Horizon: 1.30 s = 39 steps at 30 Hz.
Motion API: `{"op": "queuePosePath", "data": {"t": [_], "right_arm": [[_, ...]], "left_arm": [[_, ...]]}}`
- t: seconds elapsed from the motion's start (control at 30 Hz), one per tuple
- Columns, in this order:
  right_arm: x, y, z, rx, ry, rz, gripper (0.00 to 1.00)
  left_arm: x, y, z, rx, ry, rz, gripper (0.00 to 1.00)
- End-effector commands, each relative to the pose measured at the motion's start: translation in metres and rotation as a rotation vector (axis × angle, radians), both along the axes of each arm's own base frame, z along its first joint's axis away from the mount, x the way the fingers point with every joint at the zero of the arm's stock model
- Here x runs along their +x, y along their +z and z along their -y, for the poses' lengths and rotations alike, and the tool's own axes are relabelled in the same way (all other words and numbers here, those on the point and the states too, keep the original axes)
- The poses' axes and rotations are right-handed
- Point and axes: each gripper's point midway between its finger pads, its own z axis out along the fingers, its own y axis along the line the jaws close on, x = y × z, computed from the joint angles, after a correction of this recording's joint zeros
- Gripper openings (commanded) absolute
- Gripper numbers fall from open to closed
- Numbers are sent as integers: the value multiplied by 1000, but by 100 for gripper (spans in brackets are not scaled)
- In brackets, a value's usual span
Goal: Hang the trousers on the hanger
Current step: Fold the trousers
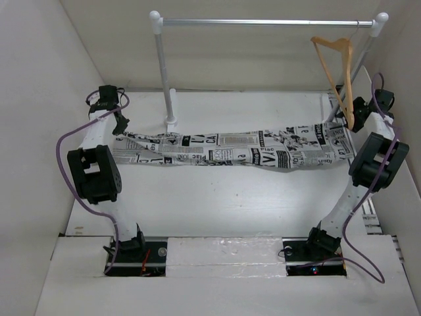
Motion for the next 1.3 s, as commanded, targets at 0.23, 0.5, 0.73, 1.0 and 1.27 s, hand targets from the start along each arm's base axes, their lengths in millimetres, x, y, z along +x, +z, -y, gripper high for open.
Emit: {"op": "queuePosePath", "data": {"t": [0.23,0.5,0.73,1.0,1.27], "right_arm": [[-10,47,-14,-47,82,196,69],[-21,41,-10,-72,55,210,68],[-26,37,1,-65,38,226,69],[-22,55,-6,-70,75,235,69],[-49,55,-31,-131,140,183,71]], "left_arm": [[-28,64,9,-2,-58,69,0],[-118,72,36,-89,-44,14,0],[-143,47,16,-79,15,-117,0],[-13,3,-19,-84,69,-207,0],[21,-1,-44,-68,104,-195,58]]}}
